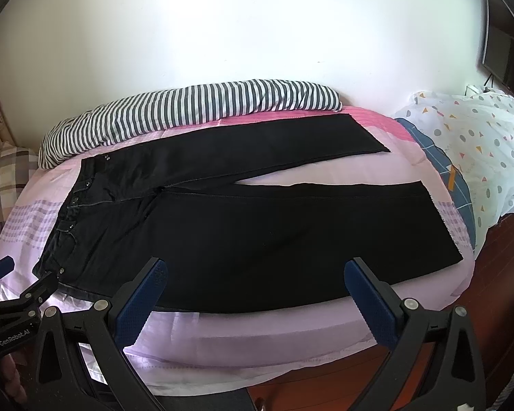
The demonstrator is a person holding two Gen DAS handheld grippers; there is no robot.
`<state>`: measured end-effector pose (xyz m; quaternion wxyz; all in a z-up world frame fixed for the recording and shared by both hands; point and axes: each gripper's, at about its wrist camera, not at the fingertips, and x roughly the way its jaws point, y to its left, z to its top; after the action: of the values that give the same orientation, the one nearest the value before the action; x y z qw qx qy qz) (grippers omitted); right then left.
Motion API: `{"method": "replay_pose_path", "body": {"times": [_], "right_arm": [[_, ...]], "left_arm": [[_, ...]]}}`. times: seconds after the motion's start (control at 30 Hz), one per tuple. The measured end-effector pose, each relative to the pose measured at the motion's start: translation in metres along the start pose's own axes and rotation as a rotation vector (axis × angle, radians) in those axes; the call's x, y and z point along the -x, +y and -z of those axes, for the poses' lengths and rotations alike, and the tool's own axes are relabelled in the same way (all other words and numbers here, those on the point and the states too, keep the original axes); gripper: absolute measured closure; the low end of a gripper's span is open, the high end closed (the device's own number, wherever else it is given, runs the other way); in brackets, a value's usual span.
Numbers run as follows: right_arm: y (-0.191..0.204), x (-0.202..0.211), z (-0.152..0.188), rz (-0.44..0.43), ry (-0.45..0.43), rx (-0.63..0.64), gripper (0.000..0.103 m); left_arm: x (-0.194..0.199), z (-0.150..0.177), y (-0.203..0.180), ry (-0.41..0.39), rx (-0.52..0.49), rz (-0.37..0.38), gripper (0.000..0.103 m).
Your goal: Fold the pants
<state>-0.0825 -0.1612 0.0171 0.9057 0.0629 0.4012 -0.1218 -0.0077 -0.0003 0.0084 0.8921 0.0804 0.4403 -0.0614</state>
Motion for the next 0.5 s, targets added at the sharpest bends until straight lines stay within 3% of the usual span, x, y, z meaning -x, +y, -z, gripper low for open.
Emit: {"method": "replay_pose_path", "body": {"times": [0.5], "right_arm": [[-0.0047, 0.002, 0.0079, 0.026, -0.041, 0.012, 0.0]], "left_arm": [[0.004, 0.0017, -0.0011, -0.028, 0.012, 0.0, 0.004]]}}
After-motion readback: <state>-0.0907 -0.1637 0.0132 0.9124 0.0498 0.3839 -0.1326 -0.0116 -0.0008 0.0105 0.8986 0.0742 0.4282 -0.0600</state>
